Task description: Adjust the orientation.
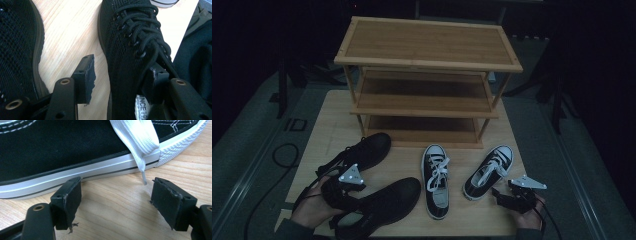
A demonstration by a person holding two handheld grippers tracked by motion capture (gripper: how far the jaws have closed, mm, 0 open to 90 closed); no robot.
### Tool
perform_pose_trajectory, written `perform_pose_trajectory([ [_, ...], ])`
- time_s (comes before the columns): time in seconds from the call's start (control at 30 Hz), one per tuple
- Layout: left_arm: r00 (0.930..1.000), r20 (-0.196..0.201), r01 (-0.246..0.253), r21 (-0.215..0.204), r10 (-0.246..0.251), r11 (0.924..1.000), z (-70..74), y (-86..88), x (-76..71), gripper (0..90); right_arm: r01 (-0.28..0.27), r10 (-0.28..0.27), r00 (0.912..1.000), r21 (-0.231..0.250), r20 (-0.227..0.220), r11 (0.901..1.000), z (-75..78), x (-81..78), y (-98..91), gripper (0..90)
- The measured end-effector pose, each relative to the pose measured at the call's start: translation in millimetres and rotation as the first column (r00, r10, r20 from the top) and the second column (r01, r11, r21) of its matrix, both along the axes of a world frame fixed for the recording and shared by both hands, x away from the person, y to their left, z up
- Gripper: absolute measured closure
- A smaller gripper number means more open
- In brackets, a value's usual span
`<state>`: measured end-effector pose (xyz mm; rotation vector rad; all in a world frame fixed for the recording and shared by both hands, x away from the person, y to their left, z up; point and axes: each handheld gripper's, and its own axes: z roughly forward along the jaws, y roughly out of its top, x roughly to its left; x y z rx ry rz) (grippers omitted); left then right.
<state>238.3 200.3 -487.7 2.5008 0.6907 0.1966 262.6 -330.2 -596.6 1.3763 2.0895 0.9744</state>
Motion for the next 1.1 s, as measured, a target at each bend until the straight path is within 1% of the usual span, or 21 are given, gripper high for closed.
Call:
perform_pose_trajectory([
  [0.1, 1.0, -0.002, -0.005, 0.011, 0.005, 0.9999, -2.3, -4.3, 2.3, 51.6, 0.0, 0.0, 1.0, 0.0, 0.0, 1.0, 0.0, 0.0, 0.0, 24.0],
  [0.2, 1.0, -0.006, -0.004, 0.009, 0.004, 1.0, -3.7, -6.5, 3.5, 55.6, -0.002, 0.002, 1.0, -0.002, 0.001, 1.0, -0.1, 0.1, -0.1, 23.9],
  [0.27, 1.0, -0.008, 0.0, 0.006, 0.0, 1.0, -3.8, -7.1, 3.4, 61.4, -0.002, 0.002, 1.0, -0.002, 0.001, 1.0, -0.1, 0.0, -0.1, 23.9],
  [0.33, 1.0, -0.002, 0.003, 0.005, -0.003, 1.0, -3.4, -7.5, 2.7, 70.9, -0.001, 0.001, 1.0, -0.001, 0.0, 1.0, 0.0, 0.0, 0.0, 23.9],
  [0.4, 0.9999, 0.013, -0.009, 0.007, 0.009, 0.9999, -2.8, -7.8, 2.7, 79.1, -0.002, 0.002, 1.0, -0.002, 0.001, 1.0, -0.1, 0.1, -0.1, 23.8],
  [0.43, 0.9997, 0.009, -0.022, 0.005, 0.022, 0.9998, -2.4, -7.8, 3.1, 82.7, -0.001, 0.001, 1.0, -0.001, 0.0, 1.0, 0.0, 0.0, 0.1, 23.9],
  [0.5, 0.9995, 0.009, -0.03, 0.005, 0.03, 0.9995, -2.3, -9.4, 3.3, 84.4, -0.001, 0.001, 1.0, -0.001, 0.0, 1.0, 0.0, 0.0, 0.1, 23.8],
  [0.6, 0.9989, 0.028, -0.039, 0.012, 0.039, 0.9992, -2.1, -12.2, 4.3, 85.1, -0.001, 0.001, 1.0, -0.001, 0.0, 1.0, 0.0, 0.0, 0.1, 23.8],
  [0.7, 0.9984, 0.034, -0.046, 0.012, 0.046, 0.9989, -2.1, -13.5, 7.0, 85.3, -0.002, 0.002, 1.0, -0.001, 0.0, 1.0, 0.0, 0.0, 0.1, 23.8],
  [0.93, 0.9947, 0.052, -0.089, 0.014, 0.089, 0.9959, -1.5, -14.9, 17.8, 85.4, -0.002, 0.002, 1.0, 0.0, -0.001, 1.0, 0.0, 0.0, 0.1, 23.7],
  [1.0, 0.9927, 0.056, -0.107, 0.007, 0.106, 0.9942, -1.2, -15.1, 20.8, 85.4, -0.002, 0.002, 1.0, 0.0, -0.001, 1.0, 0.0, 0.0, 0.1, 23.6],
  [1.03, 0.992, 0.061, -0.111, 0.012, 0.11, 0.9938, -0.7, -14.9, 22.7, 85.3, -0.003, 0.003, 1.0, -0.001, 0.0, 1.0, -0.1, 0.0, 0.0, 23.6],
  [1.1, 0.9906, 0.065, -0.121, 0.007, 0.12, 0.9927, -0.4, -14.4, 26.4, 85.4, -0.003, 0.003, 1.0, -0.001, 0.0, 1.0, -0.1, 0.0, 0.0, 23.6],
])
